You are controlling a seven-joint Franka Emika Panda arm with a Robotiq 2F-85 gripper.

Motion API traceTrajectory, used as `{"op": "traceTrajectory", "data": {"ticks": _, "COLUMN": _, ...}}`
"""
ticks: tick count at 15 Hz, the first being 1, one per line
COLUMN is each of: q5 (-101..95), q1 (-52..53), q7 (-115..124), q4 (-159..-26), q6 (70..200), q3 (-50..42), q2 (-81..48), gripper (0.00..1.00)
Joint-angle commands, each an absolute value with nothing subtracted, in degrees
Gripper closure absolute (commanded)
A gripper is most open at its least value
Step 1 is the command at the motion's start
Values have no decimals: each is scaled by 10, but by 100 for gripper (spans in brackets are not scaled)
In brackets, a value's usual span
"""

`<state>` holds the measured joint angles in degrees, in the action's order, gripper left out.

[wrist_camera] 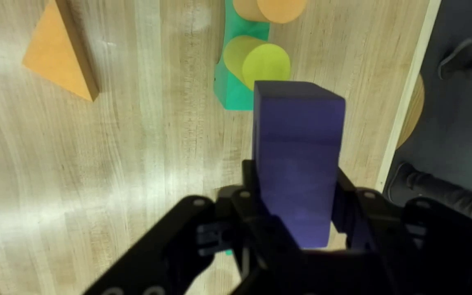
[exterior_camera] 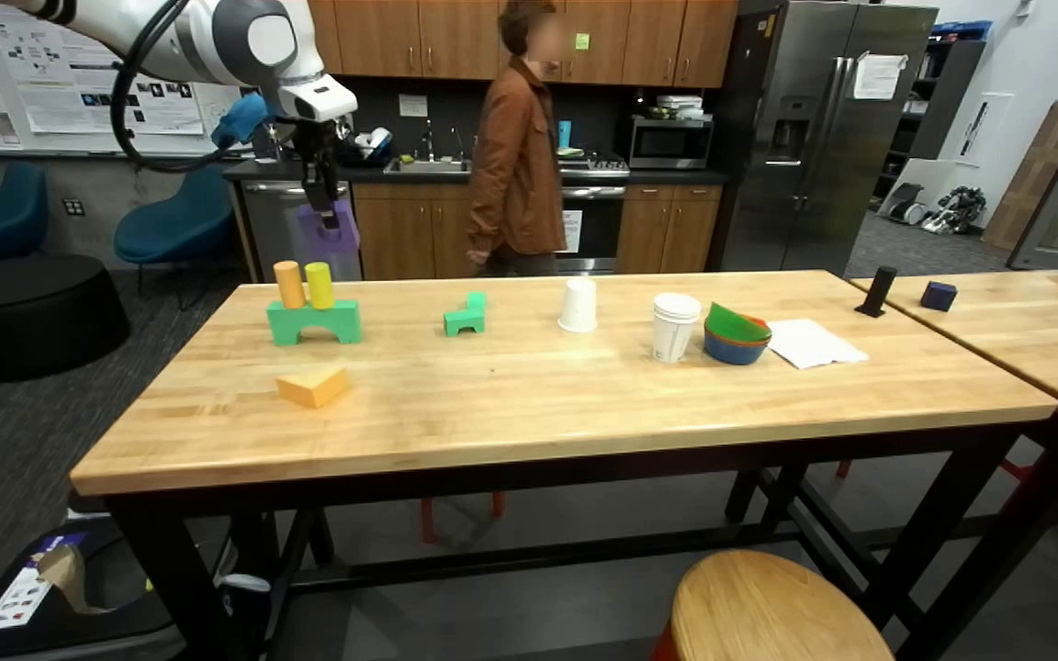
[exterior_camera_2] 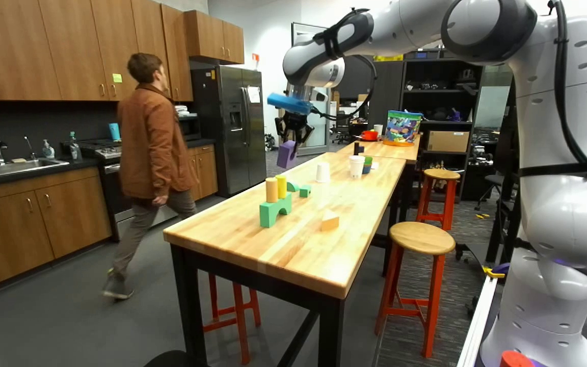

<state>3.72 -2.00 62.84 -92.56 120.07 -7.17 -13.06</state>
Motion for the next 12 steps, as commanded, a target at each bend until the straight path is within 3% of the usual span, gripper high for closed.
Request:
{"op": "traceTrajectory", "data": {"ticks": 1, "q5": 27, "q1": -19, "q7": 643, "q4": -891, "q6": 1172, "q3": -71, "q2": -147, "gripper": 84}}
{"op": "traceTrajectory", "data": {"ticks": 12, "q5": 28, "q1": -13, "q7": 636, "q4": -867, "q6": 1165, "q3": -64, "q2": -169, "gripper": 84}}
